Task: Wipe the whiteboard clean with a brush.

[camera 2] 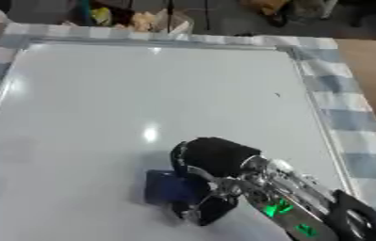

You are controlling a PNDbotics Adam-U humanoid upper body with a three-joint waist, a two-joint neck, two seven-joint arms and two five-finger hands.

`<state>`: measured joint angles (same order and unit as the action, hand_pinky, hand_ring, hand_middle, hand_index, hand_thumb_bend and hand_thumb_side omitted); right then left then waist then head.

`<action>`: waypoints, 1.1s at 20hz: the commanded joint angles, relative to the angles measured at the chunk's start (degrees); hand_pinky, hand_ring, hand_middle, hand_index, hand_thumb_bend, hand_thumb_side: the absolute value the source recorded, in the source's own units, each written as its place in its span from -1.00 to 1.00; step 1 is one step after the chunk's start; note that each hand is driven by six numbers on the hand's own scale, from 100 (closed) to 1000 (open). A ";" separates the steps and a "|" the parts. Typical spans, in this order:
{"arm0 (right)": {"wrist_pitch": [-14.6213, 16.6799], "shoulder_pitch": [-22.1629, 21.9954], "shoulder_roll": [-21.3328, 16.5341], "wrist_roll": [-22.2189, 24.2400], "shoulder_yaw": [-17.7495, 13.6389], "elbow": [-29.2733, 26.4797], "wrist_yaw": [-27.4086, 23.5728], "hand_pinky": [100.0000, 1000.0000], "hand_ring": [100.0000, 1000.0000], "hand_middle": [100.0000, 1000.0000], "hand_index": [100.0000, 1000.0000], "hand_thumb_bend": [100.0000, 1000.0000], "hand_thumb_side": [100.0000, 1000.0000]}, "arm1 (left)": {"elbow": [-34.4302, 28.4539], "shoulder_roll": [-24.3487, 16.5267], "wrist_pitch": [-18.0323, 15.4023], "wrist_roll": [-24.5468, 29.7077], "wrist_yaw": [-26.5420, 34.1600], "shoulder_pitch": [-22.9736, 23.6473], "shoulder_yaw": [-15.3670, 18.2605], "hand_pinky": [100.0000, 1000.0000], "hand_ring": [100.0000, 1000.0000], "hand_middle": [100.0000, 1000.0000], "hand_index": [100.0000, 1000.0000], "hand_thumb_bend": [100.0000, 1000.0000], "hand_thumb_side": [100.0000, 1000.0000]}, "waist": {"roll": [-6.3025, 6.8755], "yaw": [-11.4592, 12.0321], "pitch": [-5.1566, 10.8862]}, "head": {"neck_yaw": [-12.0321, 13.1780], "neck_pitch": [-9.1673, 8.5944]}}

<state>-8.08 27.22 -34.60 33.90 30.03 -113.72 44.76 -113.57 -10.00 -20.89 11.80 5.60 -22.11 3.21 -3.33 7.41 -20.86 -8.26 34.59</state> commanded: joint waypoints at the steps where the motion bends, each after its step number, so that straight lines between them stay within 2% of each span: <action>1: -0.05 0.53 -1.46 -0.63 -0.95 -0.87 -0.54 0.13 0.34 -0.05 -1.00 -0.93 -0.72 | -1.02 -0.18 0.07 0.16 0.03 -0.36 -0.13 -0.40 0.30 0.00 0.17 -0.97 0.88 | 0.14 0.01 1.00 | -0.21 -0.73; 10: -0.43 0.42 -2.56 -2.48 -2.22 -0.87 -0.74 0.06 0.29 -0.12 -1.00 -0.98 -0.73 | -1.02 -0.20 0.15 0.24 0.05 -0.38 -0.12 -0.40 0.30 0.00 0.16 -0.97 0.88 | 0.17 -0.09 0.96 | -0.26 -1.01; 22: -1.13 0.02 -6.62 -4.59 -5.12 -0.87 -1.36 0.04 0.26 -0.13 -1.00 -1.00 -0.71 | -1.02 -0.23 0.25 0.40 -0.09 -0.21 -0.10 -0.40 0.31 0.00 0.16 -0.97 0.88 | 0.11 -0.35 0.94 | -0.64 -1.90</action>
<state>-9.07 26.84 -39.35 29.69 26.05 -113.72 43.87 -113.57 -10.00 -20.64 12.04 5.56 -22.04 3.07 -3.35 7.09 -20.86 -8.73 33.55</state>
